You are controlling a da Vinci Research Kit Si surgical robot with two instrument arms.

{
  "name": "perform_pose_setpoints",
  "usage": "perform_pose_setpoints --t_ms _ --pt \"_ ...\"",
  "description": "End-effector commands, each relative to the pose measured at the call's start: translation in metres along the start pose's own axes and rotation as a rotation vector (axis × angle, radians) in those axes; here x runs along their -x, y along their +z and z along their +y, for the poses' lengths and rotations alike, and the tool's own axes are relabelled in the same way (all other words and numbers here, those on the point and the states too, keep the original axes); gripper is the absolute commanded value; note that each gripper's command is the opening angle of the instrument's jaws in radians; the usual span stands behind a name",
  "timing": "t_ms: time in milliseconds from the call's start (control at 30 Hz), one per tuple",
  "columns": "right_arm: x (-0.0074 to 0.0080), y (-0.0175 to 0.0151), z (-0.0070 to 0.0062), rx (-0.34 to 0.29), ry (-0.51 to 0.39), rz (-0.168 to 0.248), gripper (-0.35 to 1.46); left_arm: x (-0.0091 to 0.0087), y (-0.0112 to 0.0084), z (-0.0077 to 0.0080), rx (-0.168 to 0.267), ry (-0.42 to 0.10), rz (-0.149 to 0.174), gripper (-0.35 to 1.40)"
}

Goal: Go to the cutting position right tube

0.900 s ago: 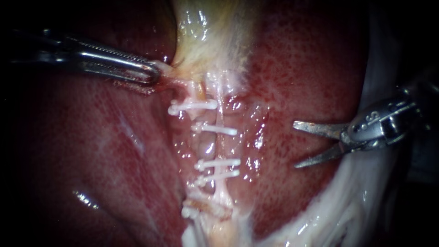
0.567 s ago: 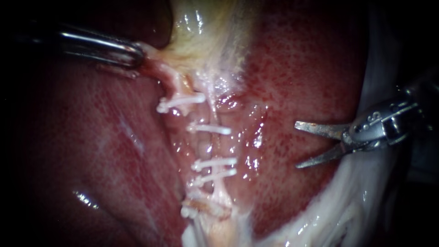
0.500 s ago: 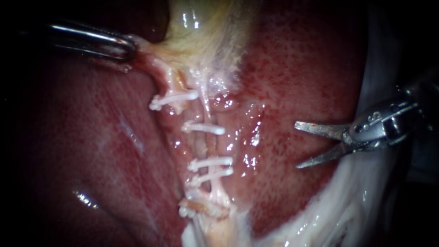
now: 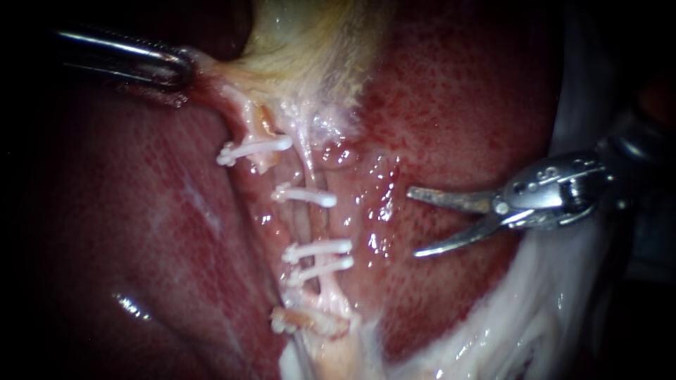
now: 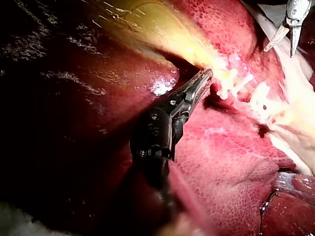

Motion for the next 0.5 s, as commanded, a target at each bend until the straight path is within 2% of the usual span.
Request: perform_pose_setpoints --t_ms 33,67,200,367,500 --pt "0.0001 0.0005 0.0003 -0.024 0.021 0.008 1.4 0.0 0.0 0.0 -0.001 0.0 0.0 -0.35" --pt "0.0003 0.001 0.0008 -0.052 0.035 0.02 1.4 0.0 0.0 0.0001 -0.001 0.0 0.0 -0.35" --pt "0.0011 0.0028 0.0025 -0.139 0.066 0.021 1.39 0.0 -0.0001 0.0001 -0.001 -0.001 0.0 -0.35" --pt "0.0027 0.0049 0.0048 -0.167 0.085 0.016 1.4 0.0 -0.0001 0.0001 -0.001 -0.001 0.0 -0.35" --pt "0.005 0.0065 0.0064 -0.185 0.084 -0.001 1.42 0.0 -0.0001 0.0001 -0.001 -0.001 0.0 -0.35"
